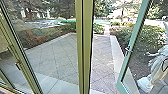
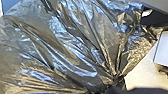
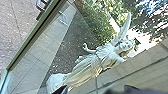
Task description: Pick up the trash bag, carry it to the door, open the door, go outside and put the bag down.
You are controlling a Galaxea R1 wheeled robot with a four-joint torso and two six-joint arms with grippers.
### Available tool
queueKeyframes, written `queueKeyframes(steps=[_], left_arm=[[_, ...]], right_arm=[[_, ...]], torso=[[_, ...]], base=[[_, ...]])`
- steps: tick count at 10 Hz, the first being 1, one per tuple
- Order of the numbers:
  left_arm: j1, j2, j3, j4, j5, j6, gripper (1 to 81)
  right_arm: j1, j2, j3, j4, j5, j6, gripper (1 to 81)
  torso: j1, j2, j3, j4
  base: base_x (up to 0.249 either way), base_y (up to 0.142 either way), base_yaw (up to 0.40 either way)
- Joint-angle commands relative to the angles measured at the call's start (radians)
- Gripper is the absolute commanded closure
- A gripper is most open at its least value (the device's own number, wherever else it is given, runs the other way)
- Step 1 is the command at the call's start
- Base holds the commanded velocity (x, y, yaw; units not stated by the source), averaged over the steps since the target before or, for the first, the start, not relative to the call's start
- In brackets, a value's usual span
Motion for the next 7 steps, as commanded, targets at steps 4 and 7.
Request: queueKeyframes(steps=[4,7], left_arm=[[-0.007,0.020,0.015,0.001,0.069,0.008,81.1],[-0.007,0.022,0.015,0.003,0.069,0.008,81.1]], right_arm=[[0.138,-0.056,-0.193,-0.293,0.096,0.014,1.0],[0.141,0.010,-0.255,-0.147,-0.013,0.014,1.0]], torso=[[0.000,0.000,0.000,0.000],[0.000,0.000,0.000,0.000]], base=[[0.000,0.000,0.000],[0.000,0.000,0.000]])
